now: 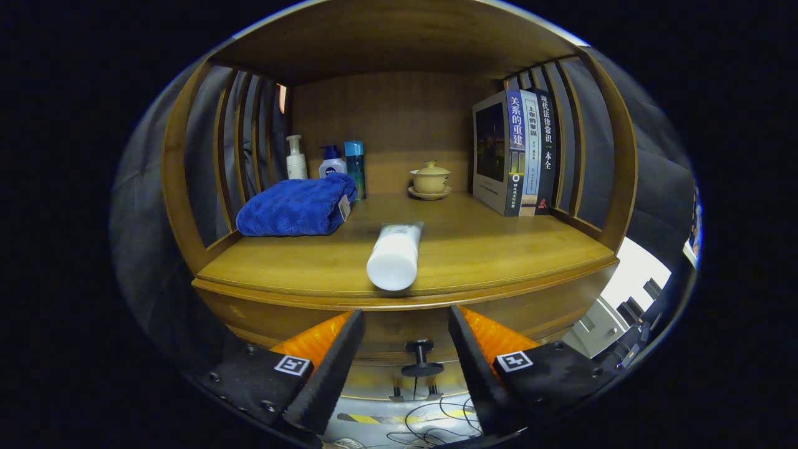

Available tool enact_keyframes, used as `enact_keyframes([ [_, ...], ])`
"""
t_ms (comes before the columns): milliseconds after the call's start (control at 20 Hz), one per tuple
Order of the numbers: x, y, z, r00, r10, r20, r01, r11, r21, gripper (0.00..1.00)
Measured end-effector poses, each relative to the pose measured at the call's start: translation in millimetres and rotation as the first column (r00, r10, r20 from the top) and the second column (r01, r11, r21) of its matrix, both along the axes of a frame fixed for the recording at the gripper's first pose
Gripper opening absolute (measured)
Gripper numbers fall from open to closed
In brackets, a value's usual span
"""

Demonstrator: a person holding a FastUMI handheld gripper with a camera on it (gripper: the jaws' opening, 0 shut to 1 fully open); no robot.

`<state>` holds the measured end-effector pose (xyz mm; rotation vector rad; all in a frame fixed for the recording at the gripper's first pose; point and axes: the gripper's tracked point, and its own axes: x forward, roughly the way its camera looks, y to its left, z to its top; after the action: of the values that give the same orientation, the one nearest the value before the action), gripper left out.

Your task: Pull open the drawer, take out the items inside it, and place them on the countertop above the cabinet.

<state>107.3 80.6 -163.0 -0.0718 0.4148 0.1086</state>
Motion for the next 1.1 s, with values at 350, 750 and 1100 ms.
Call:
enact_keyframes([
  [350,-4.8,-26.5,93.1,0.993,-0.025,0.118,0.024,1.0,0.01,0.99],
  [750,-22.1,-68.9,190.8,0.977,-0.055,0.207,0.055,0.998,0.006,0.98],
  [1100,-36.1,-82.6,224.4,0.967,-0.078,0.241,0.072,0.997,0.032,0.98],
])
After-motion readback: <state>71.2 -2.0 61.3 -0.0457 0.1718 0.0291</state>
